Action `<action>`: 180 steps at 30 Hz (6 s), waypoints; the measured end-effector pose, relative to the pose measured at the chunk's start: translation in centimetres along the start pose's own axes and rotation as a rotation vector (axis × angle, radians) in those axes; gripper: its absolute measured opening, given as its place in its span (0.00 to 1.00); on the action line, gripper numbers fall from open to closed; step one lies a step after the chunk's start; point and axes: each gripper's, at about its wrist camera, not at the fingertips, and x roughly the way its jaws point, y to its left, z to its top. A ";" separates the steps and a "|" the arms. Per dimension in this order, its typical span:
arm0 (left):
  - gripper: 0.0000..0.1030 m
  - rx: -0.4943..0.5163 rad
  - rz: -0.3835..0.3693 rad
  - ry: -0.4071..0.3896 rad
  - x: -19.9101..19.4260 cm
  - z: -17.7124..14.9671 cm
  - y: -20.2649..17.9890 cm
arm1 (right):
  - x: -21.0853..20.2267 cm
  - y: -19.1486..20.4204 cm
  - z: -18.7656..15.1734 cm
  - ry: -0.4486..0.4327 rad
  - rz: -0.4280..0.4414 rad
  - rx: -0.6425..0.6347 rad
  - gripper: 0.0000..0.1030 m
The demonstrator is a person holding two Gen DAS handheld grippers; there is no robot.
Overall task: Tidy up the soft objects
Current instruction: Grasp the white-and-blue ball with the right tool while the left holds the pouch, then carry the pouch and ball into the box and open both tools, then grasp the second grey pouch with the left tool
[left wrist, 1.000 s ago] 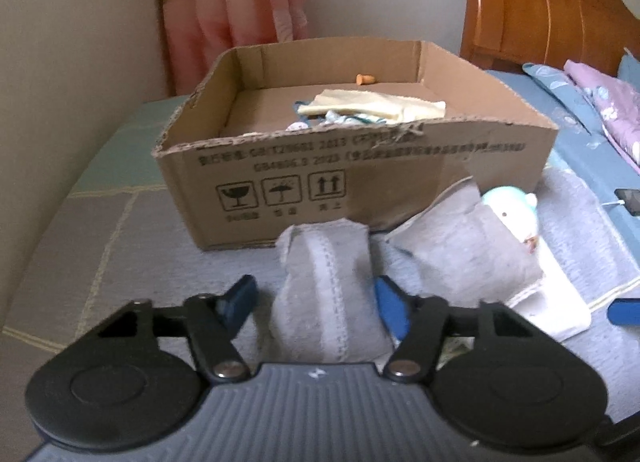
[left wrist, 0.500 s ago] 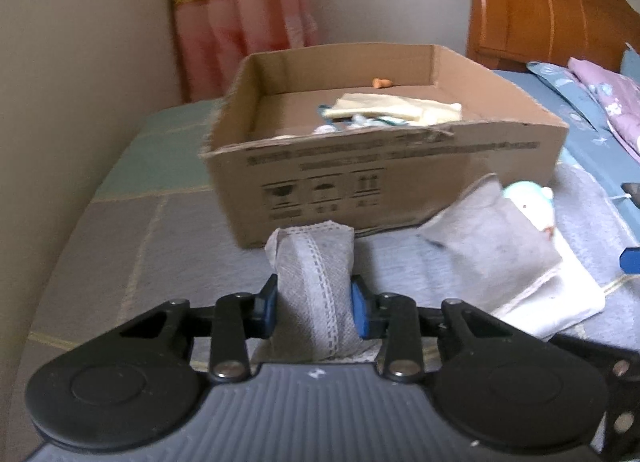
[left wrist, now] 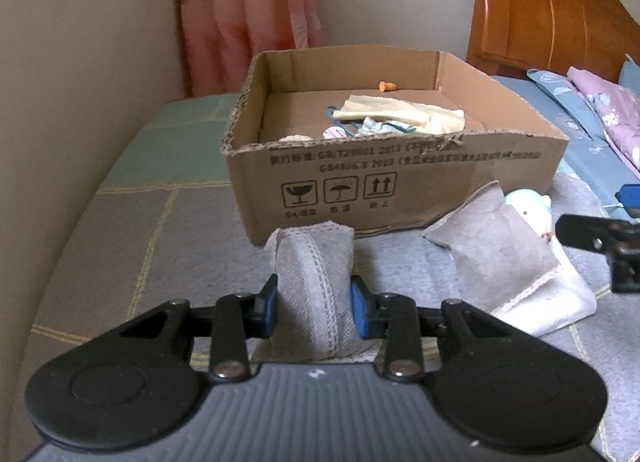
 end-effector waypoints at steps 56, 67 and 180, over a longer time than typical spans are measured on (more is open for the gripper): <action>0.32 0.259 -0.170 -0.157 -4.5 12.0 -0.6 | -4.8 0.0 6.7 -0.132 0.146 -0.166 0.51; 0.84 0.182 -0.027 -0.164 2.6 17.4 0.3 | -4.0 -0.6 7.7 -0.128 0.141 -0.150 0.51; 0.32 -0.021 -0.255 0.136 1.2 3.6 -5.4 | 0.7 1.4 -5.8 0.141 0.148 -0.084 1.00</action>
